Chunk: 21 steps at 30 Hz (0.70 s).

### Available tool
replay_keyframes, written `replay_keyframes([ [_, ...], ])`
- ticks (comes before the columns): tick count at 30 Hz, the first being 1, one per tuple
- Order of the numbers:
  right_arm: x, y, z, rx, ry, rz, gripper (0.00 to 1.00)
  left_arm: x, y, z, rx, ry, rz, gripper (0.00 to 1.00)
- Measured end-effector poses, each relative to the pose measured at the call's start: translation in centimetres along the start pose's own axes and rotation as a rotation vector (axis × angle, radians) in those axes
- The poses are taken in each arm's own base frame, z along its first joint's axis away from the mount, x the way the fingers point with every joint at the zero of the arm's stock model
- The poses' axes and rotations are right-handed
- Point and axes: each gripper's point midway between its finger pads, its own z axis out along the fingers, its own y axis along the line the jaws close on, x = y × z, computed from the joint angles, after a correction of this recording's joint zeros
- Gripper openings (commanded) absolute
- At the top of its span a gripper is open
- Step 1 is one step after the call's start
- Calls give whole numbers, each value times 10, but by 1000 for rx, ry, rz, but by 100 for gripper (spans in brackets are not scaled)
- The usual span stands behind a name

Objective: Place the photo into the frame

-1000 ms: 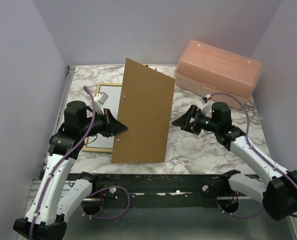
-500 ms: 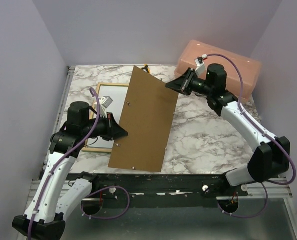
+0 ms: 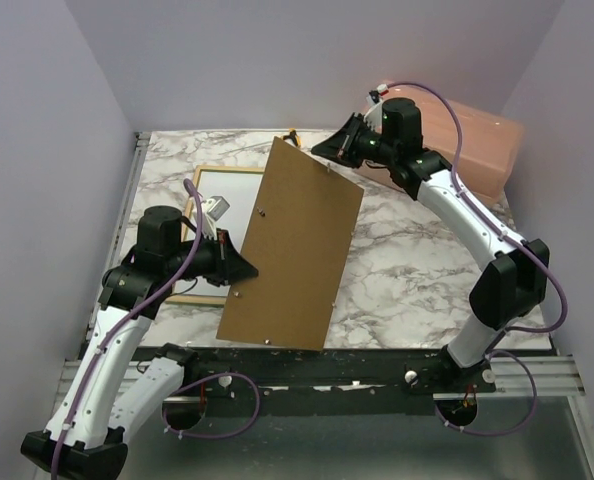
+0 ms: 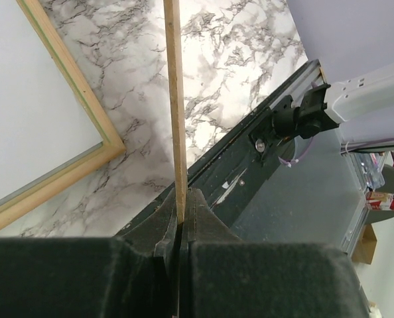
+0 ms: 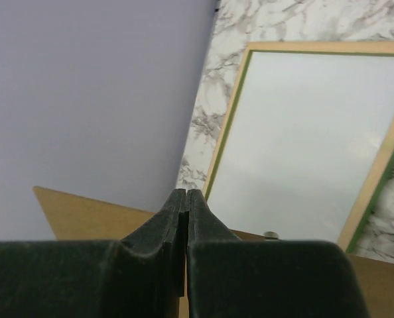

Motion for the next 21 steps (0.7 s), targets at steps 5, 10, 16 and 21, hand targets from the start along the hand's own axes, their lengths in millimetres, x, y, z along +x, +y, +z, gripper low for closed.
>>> replay_keyframes([
  [5, 11, -22, 1, 99, 18, -9, 5, 0, 0, 0, -1, -1, 0, 0],
  [10, 28, -49, 2, 203, 39, -15, 4, 7, 4, 2, -11, 18, -26, 0],
  [16, 46, -84, -13, 350, 65, -13, 5, 9, 7, 3, -21, 20, -34, 0],
  [21, 57, -99, -28, 406, 67, -20, 5, 7, 6, 2, -18, 10, -32, 0],
])
